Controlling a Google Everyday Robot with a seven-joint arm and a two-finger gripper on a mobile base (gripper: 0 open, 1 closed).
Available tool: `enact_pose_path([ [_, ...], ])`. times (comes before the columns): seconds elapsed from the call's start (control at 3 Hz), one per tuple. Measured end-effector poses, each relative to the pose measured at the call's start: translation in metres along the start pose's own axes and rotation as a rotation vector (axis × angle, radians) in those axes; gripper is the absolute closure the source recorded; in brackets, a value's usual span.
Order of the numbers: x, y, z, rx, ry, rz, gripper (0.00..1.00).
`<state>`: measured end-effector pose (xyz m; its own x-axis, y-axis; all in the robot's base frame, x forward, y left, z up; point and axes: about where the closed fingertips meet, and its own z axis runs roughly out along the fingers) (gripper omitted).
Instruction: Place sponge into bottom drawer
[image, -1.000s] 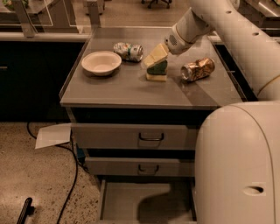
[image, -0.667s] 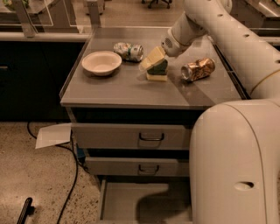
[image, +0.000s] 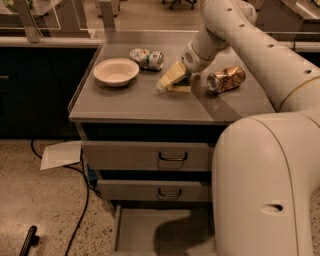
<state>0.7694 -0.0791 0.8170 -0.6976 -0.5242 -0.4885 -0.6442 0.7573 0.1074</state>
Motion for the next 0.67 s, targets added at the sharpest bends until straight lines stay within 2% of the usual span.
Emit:
enact_pose_path([
  [0.33, 0.0001, 0.0000, 0.0002, 0.000, 0.000, 0.000, 0.19],
  [0.67, 0.0001, 0.0000, 0.0002, 0.000, 0.000, 0.000, 0.42],
])
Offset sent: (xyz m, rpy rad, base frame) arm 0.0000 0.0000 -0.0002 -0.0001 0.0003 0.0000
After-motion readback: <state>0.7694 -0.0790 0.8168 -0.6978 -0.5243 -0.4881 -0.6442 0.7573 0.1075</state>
